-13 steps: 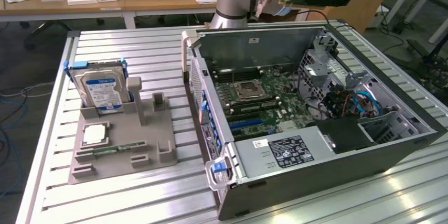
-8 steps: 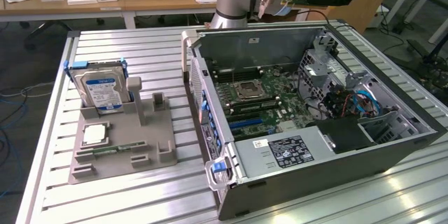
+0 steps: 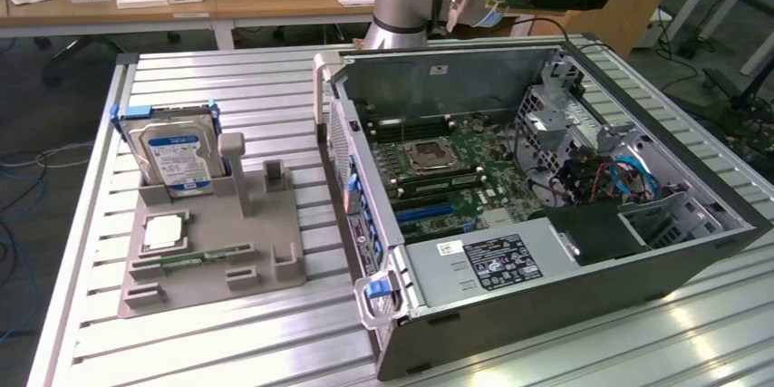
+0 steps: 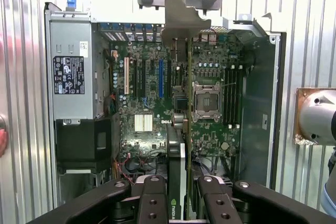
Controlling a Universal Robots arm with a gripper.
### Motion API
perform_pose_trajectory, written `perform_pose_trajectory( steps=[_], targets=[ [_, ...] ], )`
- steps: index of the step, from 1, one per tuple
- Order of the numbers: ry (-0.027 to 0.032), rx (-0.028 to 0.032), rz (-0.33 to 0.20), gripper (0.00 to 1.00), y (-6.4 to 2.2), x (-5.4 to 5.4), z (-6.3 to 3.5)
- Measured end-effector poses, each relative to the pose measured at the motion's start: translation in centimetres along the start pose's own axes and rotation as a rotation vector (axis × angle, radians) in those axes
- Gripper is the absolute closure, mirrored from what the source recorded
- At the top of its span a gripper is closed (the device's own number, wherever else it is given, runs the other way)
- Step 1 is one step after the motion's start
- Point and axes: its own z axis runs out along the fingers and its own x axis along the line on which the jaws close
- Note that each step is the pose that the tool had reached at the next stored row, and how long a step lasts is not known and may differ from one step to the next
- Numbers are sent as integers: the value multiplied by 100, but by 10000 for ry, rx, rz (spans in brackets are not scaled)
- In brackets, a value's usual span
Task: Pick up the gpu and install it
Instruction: 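Insert the gpu into the slot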
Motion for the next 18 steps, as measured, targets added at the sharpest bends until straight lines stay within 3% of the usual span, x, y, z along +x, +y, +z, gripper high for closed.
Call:
perform_pose_trajectory(
  steps=[3, 8, 15, 16, 17, 18],
  targets=[
    [0, 1, 0, 73, 0, 0, 1],
    [-63, 13, -4, 73, 17, 5, 65],
    [-62, 47, -14, 73, 27, 7, 89],
    [-62, 114, -21, 73, 32, 7, 91],
    [-66, 269, -46, 73, 40, 7, 98],
    [-67, 356, -71, 73, 44, 8, 103]
  ],
)
